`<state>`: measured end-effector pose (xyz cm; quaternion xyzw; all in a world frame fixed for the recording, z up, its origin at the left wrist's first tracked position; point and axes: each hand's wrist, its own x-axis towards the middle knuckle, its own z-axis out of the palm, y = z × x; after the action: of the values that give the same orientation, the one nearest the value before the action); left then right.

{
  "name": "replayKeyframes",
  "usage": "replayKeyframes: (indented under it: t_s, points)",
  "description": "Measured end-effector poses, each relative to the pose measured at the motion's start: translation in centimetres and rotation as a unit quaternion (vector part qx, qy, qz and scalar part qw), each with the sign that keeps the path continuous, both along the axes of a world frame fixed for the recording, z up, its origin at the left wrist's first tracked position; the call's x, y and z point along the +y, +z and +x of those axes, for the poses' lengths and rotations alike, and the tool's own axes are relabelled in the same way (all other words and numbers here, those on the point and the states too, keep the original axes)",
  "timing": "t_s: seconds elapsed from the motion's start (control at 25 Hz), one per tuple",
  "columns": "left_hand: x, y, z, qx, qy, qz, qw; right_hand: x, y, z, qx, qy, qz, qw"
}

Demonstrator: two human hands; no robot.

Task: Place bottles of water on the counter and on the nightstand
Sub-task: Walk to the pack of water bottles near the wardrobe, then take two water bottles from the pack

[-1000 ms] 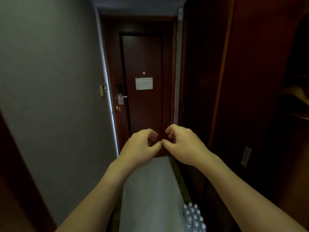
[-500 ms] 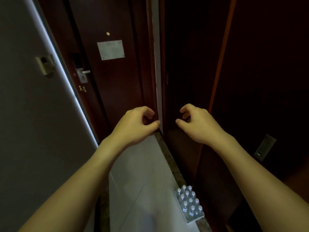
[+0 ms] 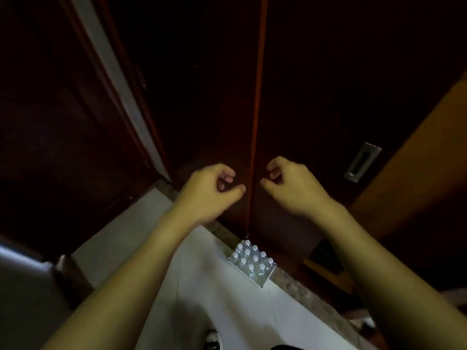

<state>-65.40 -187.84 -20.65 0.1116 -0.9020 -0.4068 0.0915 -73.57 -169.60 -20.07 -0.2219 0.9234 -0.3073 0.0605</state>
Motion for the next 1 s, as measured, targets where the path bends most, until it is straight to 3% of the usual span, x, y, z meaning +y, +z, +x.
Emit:
replayKeyframes:
  t_s: [0.24,0.4,0.52,0.6,0.88,1.0]
  points:
    - [1.5,-9.5,-3.2,-0.089,-0.123,0.018,0.988,1.7,-9.3,2.8,-0.125,-0.134,0.024,0.983]
    - [2.2,-16.4,-4.6,-0.141,-0.125,0.052,0.981,3.0,-15.4,2.1,-0.167,-0.183,-0.02,0.969]
    - [2.1,-24.8,-6.0,-0.146,-0.091,0.058,0.983,3.8,-23.7,0.5,-0.165,-0.204,-0.022,0.965]
    - [2.4,-33.4,-7.1,-0.135,-0.068,0.068,0.986,4.2,-32.2,-0.8,-0.154,-0.21,-0.03,0.965]
    - [6.2,-77.3,-8.3,-0.084,0.03,0.03,0.996,3.2,-75.0,-4.3,-0.198,-0.254,-0.024,0.946]
    - [7.4,-92.0,-8.9,-0.096,0.043,-0.01,0.994,1.5,-89.8,-5.2,-0.187,-0.252,-0.028,0.949]
